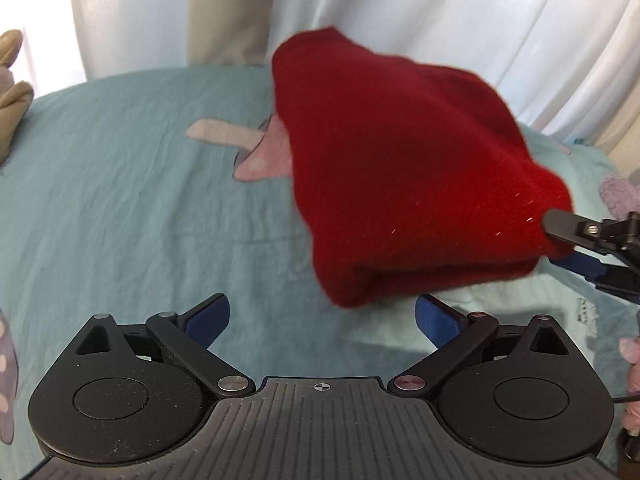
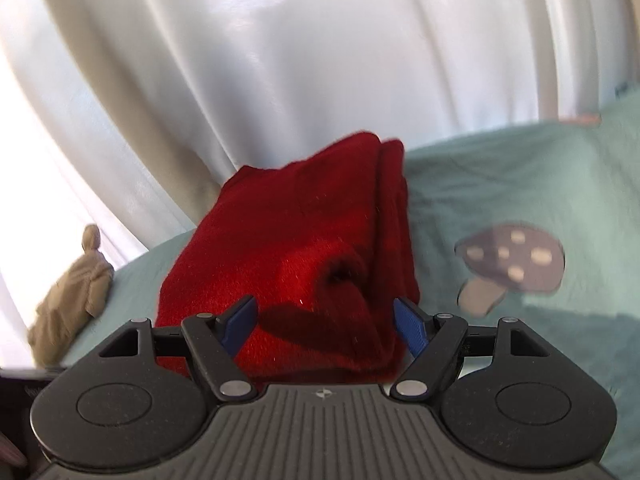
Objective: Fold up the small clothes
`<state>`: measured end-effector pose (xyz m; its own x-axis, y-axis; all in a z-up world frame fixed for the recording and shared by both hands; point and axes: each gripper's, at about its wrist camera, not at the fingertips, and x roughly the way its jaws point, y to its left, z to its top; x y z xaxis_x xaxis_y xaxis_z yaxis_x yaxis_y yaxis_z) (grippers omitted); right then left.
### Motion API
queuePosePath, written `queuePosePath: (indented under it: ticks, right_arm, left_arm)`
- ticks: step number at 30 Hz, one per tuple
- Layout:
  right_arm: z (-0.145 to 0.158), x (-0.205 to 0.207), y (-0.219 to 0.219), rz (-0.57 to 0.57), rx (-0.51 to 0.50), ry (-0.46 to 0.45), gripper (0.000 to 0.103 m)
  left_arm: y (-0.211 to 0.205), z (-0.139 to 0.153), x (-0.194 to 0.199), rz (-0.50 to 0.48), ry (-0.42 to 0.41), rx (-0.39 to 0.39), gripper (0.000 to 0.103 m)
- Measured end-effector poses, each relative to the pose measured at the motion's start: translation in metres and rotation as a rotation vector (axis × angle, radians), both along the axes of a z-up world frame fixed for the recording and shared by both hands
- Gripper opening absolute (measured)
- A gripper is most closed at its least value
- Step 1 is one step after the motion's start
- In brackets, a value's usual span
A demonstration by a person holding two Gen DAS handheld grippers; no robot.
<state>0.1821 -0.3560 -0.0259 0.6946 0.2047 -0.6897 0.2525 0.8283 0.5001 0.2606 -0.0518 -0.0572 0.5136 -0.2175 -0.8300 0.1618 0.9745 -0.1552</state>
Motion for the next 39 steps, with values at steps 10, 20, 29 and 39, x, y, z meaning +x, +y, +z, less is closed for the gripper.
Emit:
queuePosePath:
  ticks: [10,20,29,39]
  right_arm:
    - [-0.039,0.005,-0.016,-0.148,0.341,-0.034,0.066]
    - [-0.018,0.011,-0.003,-0.077,0.014,-0.061,0.028]
    - [-0.037,0.015,-0.020,-0.053,0.037,0.034,0.034]
    - [-0.003,0.040,-0.067,0.014,0.147,-0.037,0.087]
  left_arm:
    - [0.004,-0.010,0.019,0.100,0.028,-0.045,0.093]
    - [0.006,-0.010,0.021,0.110,0.035,-0.017,0.096]
    - [0.017,-0.008,0.024,0.065,0.061,-0.026,0.097]
    - [0.072,0.034,0.062,0.066,-0.027,-0.296,0.096]
